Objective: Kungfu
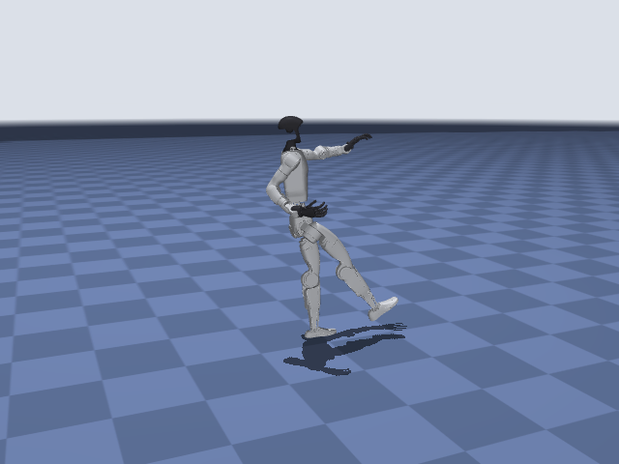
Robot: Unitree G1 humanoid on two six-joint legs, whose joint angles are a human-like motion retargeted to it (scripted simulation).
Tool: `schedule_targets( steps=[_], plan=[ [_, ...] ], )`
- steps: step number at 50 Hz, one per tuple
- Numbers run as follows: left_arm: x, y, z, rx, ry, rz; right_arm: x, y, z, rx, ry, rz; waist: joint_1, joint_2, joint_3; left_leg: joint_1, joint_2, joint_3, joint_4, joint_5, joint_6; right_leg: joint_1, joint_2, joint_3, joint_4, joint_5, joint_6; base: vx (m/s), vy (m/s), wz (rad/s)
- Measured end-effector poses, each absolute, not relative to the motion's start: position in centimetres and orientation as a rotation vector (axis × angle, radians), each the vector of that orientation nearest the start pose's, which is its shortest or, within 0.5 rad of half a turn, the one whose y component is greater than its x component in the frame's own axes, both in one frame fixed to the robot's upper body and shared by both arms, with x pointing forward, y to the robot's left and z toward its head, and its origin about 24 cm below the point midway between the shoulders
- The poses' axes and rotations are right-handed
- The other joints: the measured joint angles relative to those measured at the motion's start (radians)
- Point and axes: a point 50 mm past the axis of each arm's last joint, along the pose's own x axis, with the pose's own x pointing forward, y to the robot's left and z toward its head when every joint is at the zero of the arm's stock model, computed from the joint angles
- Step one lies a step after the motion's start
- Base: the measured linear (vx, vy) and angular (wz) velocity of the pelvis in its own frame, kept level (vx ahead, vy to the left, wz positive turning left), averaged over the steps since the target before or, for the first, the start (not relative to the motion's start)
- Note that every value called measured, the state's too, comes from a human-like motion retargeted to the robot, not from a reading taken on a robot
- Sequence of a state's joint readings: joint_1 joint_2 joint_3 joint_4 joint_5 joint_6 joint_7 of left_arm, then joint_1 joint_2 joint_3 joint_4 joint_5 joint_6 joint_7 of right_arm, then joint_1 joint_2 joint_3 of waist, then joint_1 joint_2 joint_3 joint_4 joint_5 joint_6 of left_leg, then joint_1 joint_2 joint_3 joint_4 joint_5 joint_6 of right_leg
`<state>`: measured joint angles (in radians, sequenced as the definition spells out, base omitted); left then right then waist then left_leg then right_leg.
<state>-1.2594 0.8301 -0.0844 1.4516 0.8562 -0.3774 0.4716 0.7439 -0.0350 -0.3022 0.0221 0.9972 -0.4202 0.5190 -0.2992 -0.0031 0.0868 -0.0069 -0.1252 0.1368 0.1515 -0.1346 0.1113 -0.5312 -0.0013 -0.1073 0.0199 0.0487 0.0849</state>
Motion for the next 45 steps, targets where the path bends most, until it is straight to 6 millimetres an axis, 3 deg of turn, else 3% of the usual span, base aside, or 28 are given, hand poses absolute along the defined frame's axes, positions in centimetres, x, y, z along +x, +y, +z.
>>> schedule_targets(
  steps=[3, 7, 10, 13, 15, 17, 20, 22, 23, 25, 27, 28, 30, 33, 35, 37, 40, 45],
  plan=[
    [37.4, 33.8, 24.4, 1.33, -0.194, 0.581, 7.4, -26.5, 0.8, 0.462, -0.212, -0.315, -0.019, 0.018, 0.014, 0.002, -0.003, -0.031, 0.006, 0.014, 0.008, 0.029, -0.026, -0.007, 0.046, 0.002, -0.009, -0.03, 0.1, 0.58],
    [37.4, 32.3, 22.1, 1.172, -0.2, 0.445, 15.5, -25.5, 4.8, 0.304, -0.361, -0.051, 0.013, 0.058, -0.008, -0.023, 0.006, -0.047, 0.017, 0.025, 0.005, 0.116, -0.037, 0.046, 0.139, -0.033, -0.019, 0.02, 0.12, 0.19],
    [36.2, 29.7, 19.8, 0.867, -0.269, 0.207, 21.6, -23.9, 9.9, 0.114, -0.543, 0.103, 0.104, 0.072, -0.074, -0.086, 0.017, -0.037, 0.04, 0.02, -0.003, 0.199, -0.045, 0.057, 0.247, -0.093, 0.012, -0.01, -0.01, -0.23],
    [33.8, 25.1, 14.5, 0.353, -0.283, -0.226, 25.9, -21.7, 16.6, -0.181, -0.767, 0.21, 0.23, 0.063, -0.154, -0.181, 0.031, -0.027, 0.084, 0.011, -0.013, 0.305, -0.061, 0.035, 0.345, -0.131, 0.04, -0.11, -0.06, -0.41],
    [31.1, 22.5, 10.1, -0.027, -0.227, -0.51, 27.8, -20.3, 21.5, -0.416, -0.924, 0.247, 0.314, 0.04, -0.184, -0.249, 0.043, -0.024, 0.132, 0.004, -0.027, 0.399, -0.076, 0.014, 0.383, -0.157, 0.055, -0.22, -0.13, -0.19],
    [27.2, 20.2, 4.2, -0.353, -0.047, -0.702, 29.3, -19.8, 26.4, -0.626, -1.067, 0.163, 0.397, 0.0, -0.193, -0.332, 0.049, -0.037, 0.208, -0.016, -0.042, 0.501, -0.103, -0.029, 0.383, -0.155, 0.052, -0.36, -0.21, 0.16],
    [18.7, 17.4, -3.3, -0.692, 0.252, -0.849, 30.7, -20.8, 33.4, -0.961, -1.249, -0.075, 0.521, -0.073, -0.185, -0.472, 0.045, -0.067, 0.336, -0.051, -0.061, 0.638, -0.127, -0.093, 0.342, -0.088, 0.052, -0.4, -0.38, 0.38],
    [13.2, 18.4, -6.3, -0.825, 0.405, -0.724, 32.3, -22.6, 36.5, -1.203, -1.24, -0.275, 0.594, -0.153, -0.175, -0.593, 0.05, -0.067, 0.447, -0.086, -0.076, 0.694, -0.108, -0.054, 0.269, 0.047, 0.122, -0.47, -0.7, 0.04],
    [11.0, 19.1, -7.3, -0.876, 0.448, -0.61, 32.9, -24.3, 37.9, -1.332, -1.188, -0.391, 0.633, -0.183, -0.167, -0.667, 0.089, -0.082, 0.522, -0.11, -0.1, 0.704, -0.06, -0.033, 0.22, 0.03, 0.163, -0.54, -0.85, -0.25],
    [8.1, 20.4, -8.6, -0.973, 0.478, -0.357, 33.6, -29.1, 39.7, -1.596, -0.942, -0.678, 0.706, -0.228, -0.142, -0.777, 0.122, -0.089, 0.639, -0.138, -0.119, 0.727, -0.042, -0.03, 0.141, -0.106, 0.177, -0.49, -0.57, -0.24],
    [6.8, 21.1, -9.0, -1.021, 0.461, -0.187, 33.1, -34.0, 40.3, -1.758, -0.525, -0.989, 0.764, -0.239, -0.123, -0.834, 0.103, -0.061, 0.7, -0.148, -0.087, 0.735, -0.071, 0.009, 0.136, -0.274, 0.172, -0.25, -0.02, 0.27],
    [6.6, 21.0, -9.1, -1.028, 0.454, -0.151, 33.0, -35.4, 40.0, -1.743, -0.348, -1.118, 0.758, -0.235, -0.112, -0.847, 0.077, -0.056, 0.705, -0.139, -0.068, 0.733, -0.076, 0.005, 0.15, -0.331, 0.158, -0.11, 0.03, 1.03],
    [6.4, 21.4, -8.9, -0.999, 0.446, -0.141, 33.3, -35.9, 39.3, -1.607, -0.256, -1.099, 0.719, -0.228, -0.101, -0.866, 0.063, -0.069, 0.706, -0.114, -0.053, 0.729, -0.041, -0.012, 0.166, -0.386, 0.11, -0.11, -0.07, 1.29],
    [6.7, 21.7, -8.6, -0.984, 0.474, -0.201, 34.5, -32.2, 39.6, -1.488, -0.61, -0.804, 0.652, -0.198, -0.098, -0.864, 0.055, -0.095, 0.687, -0.073, -0.069, 0.741, 0.002, -0.051, 0.166, -0.374, 0.102, -0.09, -0.01, 0.8],
    [7.3, 21.8, -8.5, -0.973, 0.488, -0.23, 34.6, -30.6, 39.0, -1.425, -0.83, -0.837, 0.639, -0.181, -0.096, -0.847, 0.077, -0.065, 0.667, -0.054, -0.082, 0.747, 0.003, -0.063, 0.159, -0.339, 0.117, 0.06, 0.04, 0.06],
    [8.1, 22.7, -8.1, -0.898, 0.486, -0.252, 34.7, -31.0, 37.5, -1.409, -0.853, -0.889, 0.641, -0.192, -0.107, -0.826, 0.124, 0.03, 0.65, -0.054, -0.071, 0.749, -0.01, -0.067, 0.144, -0.291, 0.14, 0.19, -0.04, -0.16],
    [9.8, 25.0, -6.9, -0.703, 0.465, -0.3, 35.2, -31.9, 34.9, -1.458, -0.757, -0.83, 0.646, -0.214, -0.125, -0.786, 0.168, 0.132, 0.61, -0.094, -0.042, 0.752, -0.024, -0.073, 0.116, -0.203, 0.177, 0.28, -0.17, -0.21],
    [14.4, 29.6, -5.1, -0.296, 0.479, -0.303, 35.7, -32.4, 31.3, -1.329, -0.695, -0.777, 0.662, -0.195, -0.161, -0.776, 0.236, 0.001, 0.596, -0.146, -0.134, 0.71, 0.067, -0.116, 0.128, 0.06, 0.177, 0.3, -0.44, -0.58]
  ],
)
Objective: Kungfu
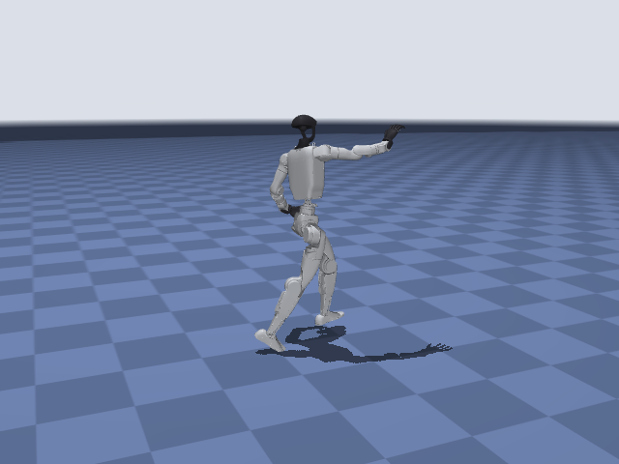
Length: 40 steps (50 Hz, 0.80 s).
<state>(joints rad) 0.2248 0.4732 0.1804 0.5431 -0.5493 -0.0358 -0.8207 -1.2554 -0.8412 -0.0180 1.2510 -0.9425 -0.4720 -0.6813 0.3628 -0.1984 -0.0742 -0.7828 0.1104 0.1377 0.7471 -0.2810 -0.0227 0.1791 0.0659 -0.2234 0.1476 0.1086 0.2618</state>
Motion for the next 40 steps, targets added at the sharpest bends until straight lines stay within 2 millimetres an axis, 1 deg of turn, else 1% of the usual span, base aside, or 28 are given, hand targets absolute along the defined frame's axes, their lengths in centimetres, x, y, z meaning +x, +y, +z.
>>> schedule_targets(
  steps=[2, 4, 5, 6, 7, 10, 11, 13, 14, 15, 16, 17, 19, 20, 22, 23, 25, 27, 30, 32, 33, 35, 36, 37, 38, 40],
  plan=[
    [16.8, 30.6, -4.7, -0.142, 0.492, -0.283, 36.1, -31.8, 29.6, -1.224, -0.698, -0.733, -0.012, 0.02, -0.005, 0.05, 0.034, 0.002, -0.036, -0.016, -0.005, -0.026, 0.03, -0.006, 0.059, 0.138, 0.0, 0.34, -0.38, -0.18],
    [20.2, 30.6, -4.3, 0.001, 0.492, -0.266, 36.5, -30.5, 28.5, -1.078, -0.73, -0.636, -0.035, 0.051, -0.004, 0.121, 0.034, -0.023, -0.09, -0.032, -0.003, -0.057, 0.047, -0.026, 0.15, 0.267, 0.0, 0.36, -0.16, 0.12],
    [22.0, 30.2, -3.9, 0.06, 0.478, -0.264, 36.7, -29.4, 28.3, -0.994, -0.762, -0.569, -0.052, 0.072, -0.004, 0.155, 0.029, -0.045, -0.117, -0.038, -0.001, -0.077, 0.055, -0.039, 0.204, 0.327, 0.0, 0.37, -0.02, 0.34],
    [24.0, 29.4, -3.3, 0.098, 0.451, -0.263, 36.9, -27.9, 28.5, -0.883, -0.821, -0.467, -0.078, 0.091, -0.002, 0.194, 0.027, -0.052, -0.152, -0.034, 0.001, -0.104, 0.06, -0.044, 0.263, 0.365, 0.0, 0.42, 0.04, 0.46],
    [26.1, 28.6, -2.6, 0.133, 0.42, -0.263, 36.9, -26.2, 28.9, -0.769, -0.891, -0.364, -0.105, 0.108, 0.001, 0.236, 0.024, -0.054, -0.186, -0.031, 0.004, -0.133, 0.064, -0.043, 0.321, 0.364, 0.0, 0.52, 0.08, 0.57],
    [31.6, 25.3, 0.6, 0.194, 0.289, -0.29, 35.7, -21.1, 30.9, -0.412, -1.124, -0.065, -0.195, 0.154, 0.009, 0.384, 0.001, -0.039, -0.3, -0.017, 0.024, -0.235, 0.073, 0.015, 0.455, 0.131, 0.0, 0.61, 0.18, 0.82],
    [33.1, 23.9, 2.0, 0.21, 0.218, -0.305, 35.1, -19.7, 31.5, -0.335, -1.191, 0.009, -0.235, 0.166, 0.007, 0.434, -0.02, -0.045, -0.341, -0.011, 0.035, -0.266, 0.072, 0.029, 0.464, 0.074, 0.0, 0.66, 0.22, 1.18],
    [35.8, 20.6, 5.2, 0.228, 0.047, -0.327, 33.4, -16.6, 32.5, -0.234, -1.322, 0.16, -0.314, 0.188, 0.0, 0.528, -0.073, -0.069, -0.425, 0.003, 0.063, -0.326, 0.054, 0.053, 0.459, -0.024, 0.0, 0.66, 0.22, 1.29],
    [36.9, 18.5, 7.2, 0.214, -0.054, -0.336, 32.4, -15.1, 33.0, -0.212, -1.382, 0.237, -0.348, 0.194, 0.002, 0.576, -0.107, -0.082, -0.469, 0.012, 0.08, -0.356, 0.033, 0.067, 0.446, -0.062, 0.0, 0.54, 0.25, 1.23],
    [37.9, 16.3, 9.3, 0.188, -0.159, -0.345, 31.4, -13.6, 33.5, -0.196, -1.438, 0.315, -0.379, 0.197, 0.007, 0.626, -0.143, -0.095, -0.513, 0.022, 0.097, -0.386, 0.007, 0.082, 0.432, -0.097, 0.0, 0.48, 0.12, 1.06],
    [38.6, 14.1, 11.9, 0.136, -0.281, -0.367, 30.3, -12.4, 34.3, -0.18, -1.49, 0.395, -0.4, 0.198, 0.017, 0.666, -0.166, -0.107, -0.542, 0.025, 0.105, -0.419, -0.021, 0.08, 0.411, -0.12, -0.024, 0.47, -0.03, 0.88],
    [39.0, 12.1, 14.6, 0.077, -0.4, -0.395, 29.1, -11.2, 35.0, -0.162, -1.54, 0.474, -0.419, 0.201, 0.026, 0.702, -0.185, -0.116, -0.566, 0.025, 0.111, -0.452, -0.04, 0.081, 0.384, -0.137, -0.052, 0.45, -0.2, 0.61],
    [38.8, 9.0, 20.1, -0.057, -0.625, -0.476, 26.9, -9.5, 36.1, -0.122, -1.63, 0.619, -0.45, 0.207, 0.036, 0.756, -0.204, -0.13, -0.594, 0.014, 0.113, -0.515, -0.047, 0.098, 0.3, -0.137, -0.121, 0.38, -0.22, 0.44],
    [38.3, 7.8, 22.8, -0.124, -0.73, -0.525, 25.8, -8.9, 36.5, -0.105, -1.673, 0.685, -0.467, 0.208, 0.04, 0.781, -0.214, -0.137, -0.605, 0.008, 0.113, -0.546, -0.051, 0.111, 0.255, -0.125, -0.15, 0.41, -0.31, 0.44],
    [36.7, 6.4, 27.5, -0.175, -0.928, -0.627, 24.4, -8.3, 36.9, -0.074, -1.726, 0.759, -0.499, 0.205, 0.043, 0.832, -0.235, -0.156, -0.62, -0.005, 0.111, -0.597, -0.065, 0.129, 0.161, -0.066, -0.189, 0.5, -0.42, 0.48],
    [35.8, 5.7, 29.3, -0.171, -1.008, -0.669, 24.0, -8.1, 37.0, -0.061, -1.741, 0.778, -0.512, 0.203, 0.044, 0.859, -0.243, -0.166, -0.626, -0.012, 0.108, -0.616, -0.078, 0.126, 0.113, -0.031, -0.202, 0.49, -0.42, 0.52],
    [34.3, 4.6, 31.8, -0.157, -1.124, -0.713, 23.3, -8.1, 37.1, -0.043, -1.775, 0.805, -0.538, 0.197, 0.048, 0.912, -0.257, -0.188, -0.631, -0.024, 0.102, -0.644, -0.111, 0.099, 0.023, 0.016, -0.196, 0.49, -0.45, 0.59],
    [33.0, 4.1, 33.8, -0.16, -1.222, -0.708, 23.1, -8.4, 37.3, -0.038, -1.782, 0.812, -0.564, 0.203, 0.048, 0.954, -0.253, -0.217, -0.627, -0.03, 0.091, -0.664, -0.132, 0.057, -0.051, 0.013, -0.214, 0.57, -0.59, 0.73],
    [31.6, 3.7, 35.6, -0.23, -1.33, -0.675, 23.2, -9.0, 37.4, -0.072, -1.784, 0.81, -0.598, 0.235, 0.033, 0.996, -0.22, -0.254, -0.611, -0.02, 0.068, -0.689, -0.137, -0.008, -0.127, -0.043, -0.309, 0.51, -0.51, 0.71],
    [31.3, 3.6, 35.9, -0.252, -1.352, -0.67, 23.4, -9.3, 37.5, -0.086, -1.785, 0.79, -0.613, 0.252, 0.021, 1.024, -0.202, -0.266, -0.595, 0.015, 0.046, -0.686, -0.139, -0.037, -0.125, -0.092, -0.357, 0.58, -0.71, 0.61],
    [31.3, 3.5, 35.8, -0.248, -1.349, -0.671, 23.4, -9.4, 37.6, -0.082, -1.788, 0.779, -0.621, 0.255, 0.019, 1.04, -0.197, -0.274, -0.583, 0.042, 0.032, -0.678, -0.14, -0.038, -0.104, -0.117, -0.371, 0.6, -0.77, 0.66],
    [31.8, 3.5, 35.3, -0.219, -1.324, -0.661, 23.6, -9.5, 37.6, -0.058, -1.788, 0.756, -0.641, 0.263, 0.02, 1.072, -0.177, -0.286, -0.548, 0.129, -0.005, -0.641, -0.14, -0.047, -0.04, -0.083, -0.452, 0.6, -0.76, 0.83],
    [32.2, 3.7, 34.7, -0.203, -1.302, -0.642, 23.8, -9.5, 37.5, -0.047, -1.775, 0.746, -0.66, 0.248, 0.015, 1.087, -0.182, -0.294, -0.516, 0.205, -0.032, -0.606, -0.165, -0.087, -0.041, 0.046, -0.423, 0.67, -0.87, 1.06],
    [32.7, 4.0, 33.9, -0.182, -1.272, -0.622, 24.0, -9.6, 37.4, -0.037, -1.759, 0.735, -0.672, 0.236, 0.003, 1.092, -0.183, -0.29, -0.476, 0.293, -0.059, -0.579, -0.181, -0.101, -0.042, 0.131, -0.406, 0.73, -0.93, 0.92],
    [33.3, 4.4, 32.6, -0.15, -1.228, -0.599, 24.3, -9.7, 37.0, -0.029, -1.736, 0.724, -0.67, 0.231, -0.022, 1.08, -0.176, -0.263, -0.422, 0.406, -0.088, -0.569, -0.18, -0.066, -0.041, 0.128, -0.414, 0.71, -0.8, 0.32],
    [34.6, 4.4, 28.3, -0.071, -1.082, -0.59, 25.3, -10.6, 35.1, -0.048, -1.669, 0.681, -0.607, 0.198, -0.086, 1.002, -0.197, -0.189, -0.242, 0.604, -0.123, -0.596, -0.172, 0.077, 0.044, 0.052, -0.383, 0.62, -0.66, -0.58]
  ],
)
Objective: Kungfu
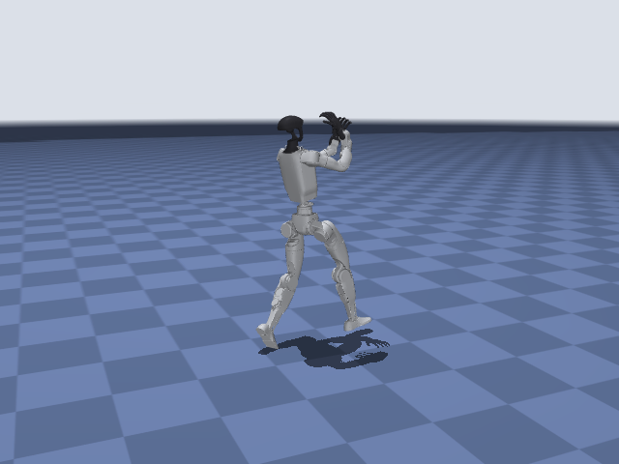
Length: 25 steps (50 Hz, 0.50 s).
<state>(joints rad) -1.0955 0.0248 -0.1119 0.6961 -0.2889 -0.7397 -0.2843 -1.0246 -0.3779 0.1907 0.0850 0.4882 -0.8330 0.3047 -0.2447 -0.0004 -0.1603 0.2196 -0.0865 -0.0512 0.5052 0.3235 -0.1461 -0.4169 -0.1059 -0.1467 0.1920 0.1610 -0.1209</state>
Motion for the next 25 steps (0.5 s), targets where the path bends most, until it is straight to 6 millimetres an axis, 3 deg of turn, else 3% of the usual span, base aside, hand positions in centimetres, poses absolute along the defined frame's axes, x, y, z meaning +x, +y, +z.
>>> schedule_targets(
  steps=[2, 3, 5, 7, 10, 13, 16, 18, 20, 22, 23, 25],
  plan=[
    [36.1, 5.8, 24.2, 0.071, -0.909, -0.569, 25.9, -10.9, 33.5, -0.032, -1.614, 0.654, 0.027, -0.054, 0.06, -0.077, 0.029, 0.124, 0.229, 0.145, 0.054, 0.051, -0.032, 0.002, 0.064, -0.058, 0.013, 0.31, -0.79, -0.96],
    [36.7, 7.1, 22.1, 0.14, -0.814, -0.566, 26.3, -11.1, 32.7, -0.02, -1.574, 0.636, 0.023, -0.071, 0.09, -0.128, 0.074, 0.187, 0.333, 0.157, 0.101, 0.093, -0.052, -0.042, 0.079, -0.087, 0.012, 0.14, -0.59, -0.41],
    [37.3, 10.5, 17.0, 0.257, -0.574, -0.579, 27.2, -11.6, 30.6, 0.012, -1.469, 0.608, 0.004, -0.096, 0.122, -0.245, 0.107, 0.258, 0.484, 0.006, 0.173, 0.178, -0.06, -0.097, 0.084, -0.142, 0.009, 0.18, -0.46, -0.08],
    [36.2, 13.7, 10.0, 0.306, -0.291, -0.582, 28.5, -13.2, 27.0, 0.023, -1.295, 0.581, 0.027, -0.089, 0.118, -0.38, 0.115, 0.274, 0.549, -0.113, 0.185, 0.222, -0.042, -0.085, 0.057, -0.152, 0.041, 0.45, -0.57, -0.76],
    [30.8, 19.0, 0.4, 0.345, 0.076, -0.524, 29.1, -16.8, 19.6, 0.004, -0.974, 0.55, 0.155, -0.099, 0.091, -0.58, 0.106, 0.348, 0.491, -0.168, 0.123, 0.26, -0.013, -0.035, 0.018, -0.157, 0.056, 0.43, -0.39, -2.0],
    [22.9, 24.1, -6.5, 0.392, 0.41, -0.439, 27.2, -21.6, 11.9, -0.088, -0.635, 0.463, 0.231, -0.077, 0.128, -0.69, 0.105, 0.335, 0.206, -0.129, 0.051, 0.32, 0.058, 0.032, -0.01, -0.164, 0.024, 0.33, -0.31, -1.65],
    [13.5, 27.6, -10.8, 0.418, 0.742, -0.39, 22.6, -26.0, 3.5, -0.219, -0.22, 0.319, 0.299, -0.033, 0.175, -0.748, 0.142, 0.256, -0.148, -0.043, 0.001, 0.392, 0.142, 0.09, -0.034, -0.173, -0.026, 0.3, -0.24, -1.44],
    [7.0, 28.5, -12.6, 0.403, 0.949, -0.376, 18.0, -28.1, -1.9, -0.304, 0.1, 0.24, 0.341, -0.013, 0.198, -0.792, 0.165, 0.198, -0.351, 0.028, -0.027, 0.441, 0.18, 0.128, -0.046, -0.185, -0.055, 0.38, -0.26, -1.15],
    [1.0, 28.4, -13.4, 0.354, 1.123, -0.377, 12.5, -29.6, -6.6, -0.378, 0.454, 0.193, 0.365, -0.023, 0.207, -0.855, 0.161, 0.191, -0.501, -0.017, -0.007, 0.474, 0.178, 0.151, -0.057, -0.196, -0.077, 0.27, -0.18, -0.56],
    [-3.8, 27.6, -13.6, 0.278, 1.265, -0.385, 6.5, -30.0, -10.3, -0.418, 0.837, 0.222, 0.354, -0.023, 0.215, -0.954, 0.18, 0.301, -0.49, -0.264, -0.115, 0.496, 0.18, 0.143, -0.061, -0.21, -0.095, 0.29, -0.16, 0.06],
    [-5.9, 27.0, -13.6, 0.233, 1.323, -0.397, 3.5, -29.7, -11.7, -0.412, 1.021, 0.277, 0.353, -0.024, 0.222, -0.989, 0.188, 0.311, -0.457, -0.281, -0.113, 0.507, 0.183, 0.143, -0.058, -0.218, -0.104, 0.32, -0.19, 0.03],
    [-8.4, 26.0, -13.4, 0.157, 1.402, -0.446, -1.7, -28.5, -13.3, -0.347, 1.312, 0.41, 0.351, -0.037, 0.242, -1.037, 0.21, 0.362, -0.386, -0.157, -0.017, 0.51, 0.182, 0.157, -0.054, -0.22, -0.113, 0.18, -0.2, -0.12]
  ],
)
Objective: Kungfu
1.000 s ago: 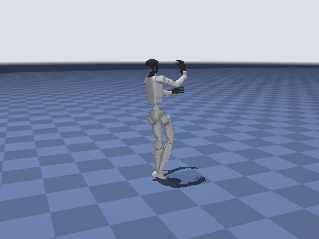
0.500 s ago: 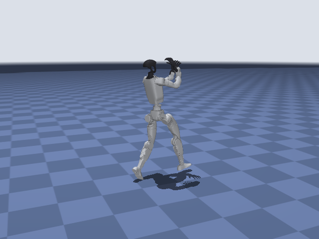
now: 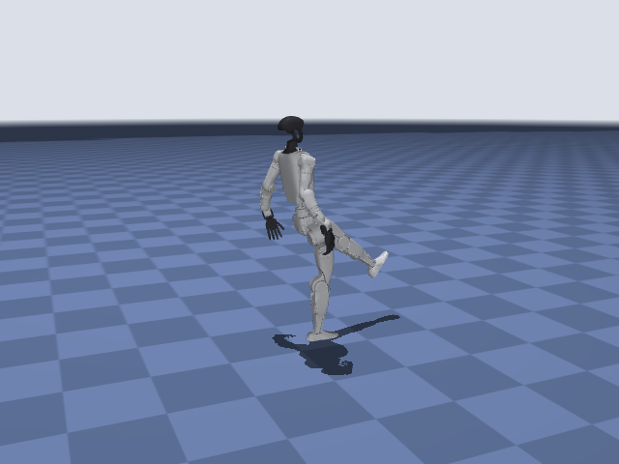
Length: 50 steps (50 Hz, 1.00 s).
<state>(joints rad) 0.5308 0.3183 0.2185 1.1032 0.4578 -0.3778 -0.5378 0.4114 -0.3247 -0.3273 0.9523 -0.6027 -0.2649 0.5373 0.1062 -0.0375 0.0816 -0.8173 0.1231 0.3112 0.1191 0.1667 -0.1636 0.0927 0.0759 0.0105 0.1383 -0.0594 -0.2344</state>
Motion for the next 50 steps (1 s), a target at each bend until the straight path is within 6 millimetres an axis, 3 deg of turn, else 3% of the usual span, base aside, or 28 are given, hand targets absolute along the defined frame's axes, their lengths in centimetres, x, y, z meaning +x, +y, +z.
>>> schedule_targets(
  steps=[2, 5, 8, 10, 15, 18, 23, 25, 27, 30, 32, 35, 38, 40, 42, 45, 47, 50],
  plan=[
    [-9.6, 25.4, -13.1, 0.112, 1.47, -0.552, -4.4, -26.7, -13.9, -0.215, 1.451, 0.524, 0.032, -0.008, 0.021, -0.022, 0.02, 0.001, 0.091, 0.028, 0.013, 0.004, 0.004, 0.003, -0.003, 0.004, -0.01, 0.08, -0.22, -0.52],
    [-11.1, 24.7, -12.7, 0.065, 1.588, -0.776, -6.7, -23.9, -13.9, -0.033, 1.494, 0.709, 0.086, -0.045, 0.034, -0.067, 0.005, -0.068, 0.292, 0.004, 0.01, -0.002, -0.014, 0.029, -0.006, 0.003, -0.016, 0.08, -0.23, -0.5],
    [-11.7, 24.1, -12.1, 0.001, 1.668, -1.023, -7.1, -21.3, -13.7, 0.001, 1.433, 0.908, 0.078, -0.08, 0.015, -0.101, -0.05, -0.093, 0.499, 0.048, 0.04, -0.029, -0.042, 0.039, 0.0, -0.005, 0.002, 0.11, -0.19, -0.01],
    [-11.6, 23.7, -11.9, -0.022, 1.683, -1.148, -6.8, -20.0, -13.6, -0.021, 1.381, 0.989, 0.05, -0.087, -0.012, -0.119, -0.059, -0.072, 0.67, 0.008, 0.074, -0.055, -0.051, 0.031, -0.001, -0.009, 0.026, 0.09, -0.11, 0.3],
    [-10.2, 22.9, -11.9, 0.023, 1.595, -1.247, -5.0, -18.5, -13.9, -0.002, 1.264, 0.952, -0.03, -0.104, -0.088, -0.078, -0.009, 0.022, 1.147, -0.166, 0.161, -0.118, -0.079, 0.032, 0.002, -0.048, 0.107, 0.08, -0.07, 0.17],
    [-10.1, 23.8, -11.8, 0.086, 1.606, -1.246, -5.0, -18.3, -13.7, 0.013, 1.237, 0.954, -0.066, -0.111, -0.138, -0.011, -0.032, 0.016, 1.379, -0.2, 0.157, -0.145, -0.094, 0.038, -0.003, -0.076, 0.151, 0.15, -0.12, 0.09],
    [-9.3, 27.1, -11.3, 0.219, 1.698, -1.21, -7.0, -19.0, -13.9, 0.077, 1.35, 0.885, -0.152, -0.123, -0.219, 0.109, -0.148, -0.001, 1.6, -0.152, 0.118, -0.184, -0.124, 0.022, -0.002, -0.087, 0.142, 0.16, -0.14, 0.42],
    [-7.5, 29.2, -11.1, 0.316, 1.715, -1.144, -7.7, -18.9, -14.0, 0.14, 1.379, 0.822, -0.185, -0.129, -0.238, 0.144, -0.185, -0.011, 1.634, -0.134, 0.111, -0.193, -0.136, 0.004, 0.001, -0.096, 0.14, 0.09, -0.17, 0.66],
    [-4.0, 31.3, -10.9, 0.433, 1.676, -1.014, -8.5, -18.7, -14.2, 0.189, 1.407, 0.745, -0.2, -0.136, -0.246, 0.176, -0.177, -0.013, 1.633, -0.135, 0.128, -0.198, -0.139, -0.011, 0.005, -0.106, 0.137, 0.13, -0.22, 0.56],
    [3.0, 33.1, -10.4, 0.539, 1.501, -0.801, -9.7, -18.6, -14.7, 0.211, 1.476, 0.565, -0.212, -0.138, -0.248, 0.208, -0.147, -0.023, 1.576, -0.178, 0.165, -0.19, -0.128, -0.036, 0.005, -0.116, 0.125, 0.13, -0.17, 0.52],
    [9.1, 32.7, -9.5, 0.523, 1.299, -0.68, -9.9, -18.6, -15.2, 0.202, 1.501, 0.364, -0.226, -0.132, -0.246, 0.201, -0.148, -0.048, 1.505, -0.203, 0.168, -0.178, -0.12, -0.06, -0.002, -0.124, 0.12, 0.2, -0.14, 0.62],
    [19.0, 29.3, -6.8, 0.409, 0.915, -0.602, -8.9, -18.8, -15.7, 0.227, 1.418, 0.031, -0.232, -0.13, -0.239, 0.178, -0.163, -0.073, 1.355, -0.223, 0.151, -0.159, -0.109, -0.081, -0.007, -0.137, 0.117, 0.14, -0.15, 0.38],
    [27.7, 22.2, -2.1, 0.225, 0.508, -0.694, -5.4, -19.5, -15.9, 0.349, 1.195, -0.243, -0.221, -0.134, -0.222, 0.158, -0.186, -0.105, 1.148, -0.222, 0.103, -0.141, -0.093, -0.077, -0.007, -0.148, 0.117, 0.11, -0.16, -0.08],
    [31.2, 16.3, 1.3, 0.053, 0.285, -0.813, -2.2, -19.9, -15.8, 0.476, 1.026, -0.346, -0.22, -0.131, -0.211, 0.149, -0.19, -0.127, 0.989, -0.206, 0.077, -0.128, -0.075, -0.06, -0.008, -0.153, 0.117, 0.05, -0.14, -0.45],
    [32.7, 10.4, 4.3, -0.161, 0.119, -0.952, 2.0, -19.9, -15.5, 0.629, 0.857, -0.362, -0.219, -0.122, -0.199, 0.139, -0.182, -0.148, 0.827, -0.196, 0.073, -0.117, -0.057, -0.026, -0.006, -0.156, 0.118, 0.04, -0.11, -0.99],
    [32.2, 3.1, 7.8, -0.501, -0.017, -1.197, 9.4, -18.9, -14.1, 0.862, 0.619, -0.246, -0.228, -0.095, -0.177, 0.139, -0.154, -0.185, 0.585, -0.186, 0.083, -0.104, -0.025, 0.066, 0.002, -0.157, 0.121, 0.01, -0.04, -1.67],
    [30.8, 0.1, 8.8, -0.68, -0.035, -1.372, 14.4, -17.0, -12.5, 1.001, 0.506, -0.095, -0.245, -0.07, -0.16, 0.144, -0.145, -0.247, 0.441, -0.169, 0.094, -0.1, -0.005, 0.156, 0.011, -0.156, 0.123, 0.01, 0.05, -2.36],
    [28.7, -1.8, 9.1, -0.834, -0.035, -1.601, 20.7, -13.0, -9.2, 1.178, 0.41, 0.193, -0.265, -0.022, -0.127, 0.161, -0.112, -0.376, 0.274, -0.169, 0.102, -0.115, 0.022, 0.324, 0.049, -0.158, 0.126, 0.01, 0.21, -3.18]
  ],
)
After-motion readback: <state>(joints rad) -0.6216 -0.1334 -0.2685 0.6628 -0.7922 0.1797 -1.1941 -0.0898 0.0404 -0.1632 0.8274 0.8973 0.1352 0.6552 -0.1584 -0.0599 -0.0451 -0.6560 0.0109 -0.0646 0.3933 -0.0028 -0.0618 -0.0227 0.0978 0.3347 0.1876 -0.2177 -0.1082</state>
